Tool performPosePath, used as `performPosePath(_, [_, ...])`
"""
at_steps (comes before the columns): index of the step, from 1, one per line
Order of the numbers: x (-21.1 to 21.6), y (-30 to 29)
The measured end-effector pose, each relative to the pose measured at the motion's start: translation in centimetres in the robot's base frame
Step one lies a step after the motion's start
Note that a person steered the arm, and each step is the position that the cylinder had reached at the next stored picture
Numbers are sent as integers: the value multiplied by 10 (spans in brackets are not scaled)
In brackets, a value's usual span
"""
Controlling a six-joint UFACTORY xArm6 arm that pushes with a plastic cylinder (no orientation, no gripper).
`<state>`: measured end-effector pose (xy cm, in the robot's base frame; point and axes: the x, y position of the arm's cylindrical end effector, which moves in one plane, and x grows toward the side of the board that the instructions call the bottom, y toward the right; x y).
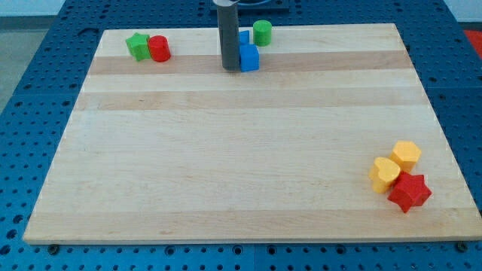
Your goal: Nudge the red circle and green star to the left
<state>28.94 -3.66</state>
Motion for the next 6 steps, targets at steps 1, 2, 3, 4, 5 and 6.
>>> performPosePath(1, [3,-8])
performPosePath(2, [4,-46])
performPosePath(3, [-3,-84])
performPosePath(4, [-28,-90])
performPosePath(5, [-27,-74])
performPosePath(6, [-43,-85])
